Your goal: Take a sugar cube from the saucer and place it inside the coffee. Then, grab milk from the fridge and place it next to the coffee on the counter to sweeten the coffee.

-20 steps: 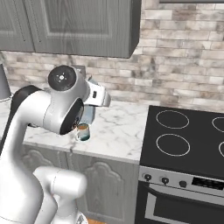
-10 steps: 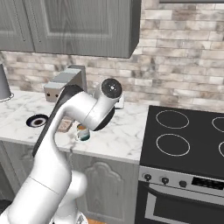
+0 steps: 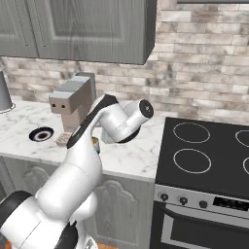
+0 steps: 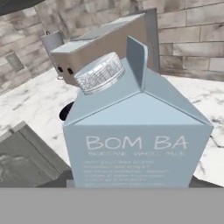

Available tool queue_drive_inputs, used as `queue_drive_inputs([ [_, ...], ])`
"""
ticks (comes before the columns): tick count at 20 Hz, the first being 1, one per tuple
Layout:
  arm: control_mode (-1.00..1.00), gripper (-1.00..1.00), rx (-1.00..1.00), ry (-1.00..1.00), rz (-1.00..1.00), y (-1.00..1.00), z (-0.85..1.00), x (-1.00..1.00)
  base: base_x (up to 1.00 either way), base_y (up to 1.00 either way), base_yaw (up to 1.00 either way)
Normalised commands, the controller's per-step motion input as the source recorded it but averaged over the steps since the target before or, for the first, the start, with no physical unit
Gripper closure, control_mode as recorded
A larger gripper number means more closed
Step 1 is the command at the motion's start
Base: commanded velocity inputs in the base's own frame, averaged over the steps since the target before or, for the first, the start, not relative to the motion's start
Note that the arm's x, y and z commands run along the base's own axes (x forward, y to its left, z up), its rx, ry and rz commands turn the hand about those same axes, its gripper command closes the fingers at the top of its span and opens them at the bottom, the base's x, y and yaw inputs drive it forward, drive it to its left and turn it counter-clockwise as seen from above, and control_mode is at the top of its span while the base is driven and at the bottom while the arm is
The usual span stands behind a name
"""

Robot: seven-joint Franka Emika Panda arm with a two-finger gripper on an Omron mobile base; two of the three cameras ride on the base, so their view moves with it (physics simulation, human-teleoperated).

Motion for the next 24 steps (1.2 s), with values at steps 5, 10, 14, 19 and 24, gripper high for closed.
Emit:
queue_drive_inputs([
  [5,-1.00,1.00,0.00,0.00,0.32,0.02,-0.44,0.40,0.00,0.00,0.00],
  [10,-1.00,1.00,0.00,-0.16,0.26,0.13,-0.65,0.01,0.00,0.00,0.00],
  [14,-1.00,1.00,0.00,-0.23,0.08,0.20,-0.57,0.20,0.00,0.00,0.00],
  [19,-1.00,1.00,0.00,-0.21,0.00,0.10,-0.51,0.43,0.00,0.00,0.00],
  [24,-1.00,1.00,0.00,-0.04,0.00,0.20,-0.41,0.16,0.00,0.00,0.00],
])
